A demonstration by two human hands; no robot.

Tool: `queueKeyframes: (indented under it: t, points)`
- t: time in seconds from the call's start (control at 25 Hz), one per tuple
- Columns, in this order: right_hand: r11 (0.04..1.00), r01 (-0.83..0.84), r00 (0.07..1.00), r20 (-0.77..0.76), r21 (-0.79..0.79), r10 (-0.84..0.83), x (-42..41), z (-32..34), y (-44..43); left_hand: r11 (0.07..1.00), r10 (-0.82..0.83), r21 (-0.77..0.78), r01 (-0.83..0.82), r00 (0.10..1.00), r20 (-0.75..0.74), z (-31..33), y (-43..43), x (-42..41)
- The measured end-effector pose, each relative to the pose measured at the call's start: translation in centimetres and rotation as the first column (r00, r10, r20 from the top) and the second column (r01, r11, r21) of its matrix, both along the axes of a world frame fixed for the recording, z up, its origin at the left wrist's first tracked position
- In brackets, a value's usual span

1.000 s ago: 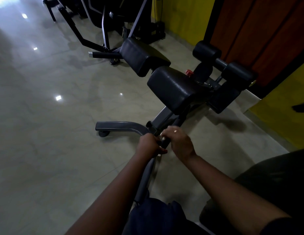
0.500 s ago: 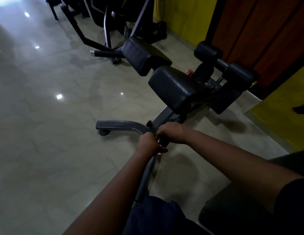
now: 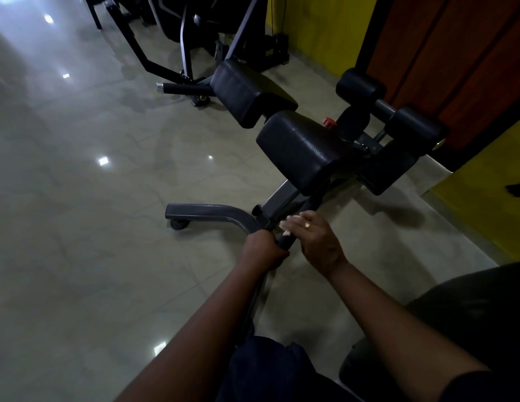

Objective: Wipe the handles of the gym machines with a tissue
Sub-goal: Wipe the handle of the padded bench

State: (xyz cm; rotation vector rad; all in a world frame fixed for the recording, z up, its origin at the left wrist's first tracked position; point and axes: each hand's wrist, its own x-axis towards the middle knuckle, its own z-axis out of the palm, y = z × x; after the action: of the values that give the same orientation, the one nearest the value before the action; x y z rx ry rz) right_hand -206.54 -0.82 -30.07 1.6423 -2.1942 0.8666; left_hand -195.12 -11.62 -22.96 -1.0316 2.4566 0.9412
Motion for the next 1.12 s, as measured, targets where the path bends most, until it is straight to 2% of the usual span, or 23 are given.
queueKeyframes:
  t: [0.08,0.16,0.24,0.32,0.36,0.4,0.44,0.48,0.52,0.64,0.72,0.76,0.84,0.92,0.96,1.0,1.04,1.12]
  points:
    - [0.963,0.269,0.952,0.150,0.005,-0.267,-1.1,-0.2,-0.6,1.000,-0.001,-0.005,0.001,1.000,-0.013,-0.2,0.5,-0.1]
    - [0.855,0.519,0.781,0.410,-0.007,-0.471,0.8,-0.6,-1.0,0.999,0.009,-0.032,-0.010,1.000,-0.027,-0.2,1.0,-0.3]
    - [0.751,0.659,0.549,0.655,0.044,-0.520,5.5,-0.6,-1.0,0.998,0.034,-0.050,-0.035,0.999,-0.034,0.0,1.0,-0.5]
    - [0.673,0.729,0.292,0.832,0.125,-0.471,8.4,0.1,-1.1,0.998,0.045,-0.053,-0.047,0.998,-0.035,0.0,0.8,-0.9]
    - [0.610,0.767,0.080,0.913,0.199,-0.399,8.1,0.1,-1.9,0.998,0.040,-0.054,-0.042,0.998,-0.038,0.0,0.7,-1.0]
    - [0.533,0.793,-0.181,0.949,0.295,-0.256,6.8,0.2,-2.8,0.998,0.036,-0.052,-0.038,0.999,-0.040,-0.1,0.7,-1.0]
    - [0.491,0.790,-0.415,0.910,0.368,-0.014,5.3,0.4,-3.8,0.998,0.037,-0.047,-0.039,0.998,-0.044,-0.1,0.7,-1.1]
    - [0.507,0.765,-0.553,0.809,0.397,0.200,4.2,0.7,-4.7,0.998,0.046,-0.040,-0.048,0.998,-0.049,-0.2,0.9,-1.2]
    - [0.552,0.736,-0.615,0.728,0.392,0.303,3.7,0.9,-5.1,0.998,0.058,-0.035,-0.060,0.997,-0.055,-0.2,1.1,-1.3]
    - [0.748,0.582,-0.700,0.665,0.319,0.262,4.7,1.4,-4.0,0.997,0.067,-0.041,-0.071,0.995,-0.079,-0.2,1.6,-1.5]
    - [0.792,0.499,-0.729,0.664,0.351,0.165,4.6,1.4,-2.8,0.997,0.057,-0.043,-0.061,0.995,-0.081,-0.1,1.4,-1.6]
    - [0.778,0.503,-0.724,0.675,0.377,0.141,3.8,1.0,-2.7,0.998,0.048,-0.036,-0.051,0.996,-0.073,-0.1,1.2,-1.7]
    - [0.669,0.597,-0.743,0.620,0.443,0.252,1.7,1.1,-3.2,1.000,0.029,-0.005,-0.029,0.998,-0.050,-0.2,0.8,-1.8]
    - [0.564,0.738,-0.637,0.658,0.370,0.403,1.6,1.7,-4.1,1.000,0.019,0.022,-0.018,0.999,-0.038,-0.2,0.6,-1.8]
    - [0.517,0.790,-0.566,0.716,0.329,0.410,2.3,2.1,-4.3,0.999,0.019,0.027,-0.019,0.999,-0.036,-0.3,0.5,-1.9]
    - [0.477,0.815,-0.534,0.747,0.330,0.395,3.2,2.0,-4.4,0.999,0.020,0.030,-0.019,0.999,-0.033,-0.4,0.4,-1.9]
    - [0.477,0.812,-0.519,0.789,0.336,0.329,4.1,2.3,-4.2,0.999,0.019,0.034,-0.018,0.999,-0.027,-0.5,0.4,-2.0]
    - [0.463,0.809,-0.471,0.871,0.361,0.143,4.7,2.0,-3.9,0.999,0.023,0.036,-0.022,1.000,-0.013,-0.5,0.5,-2.3]
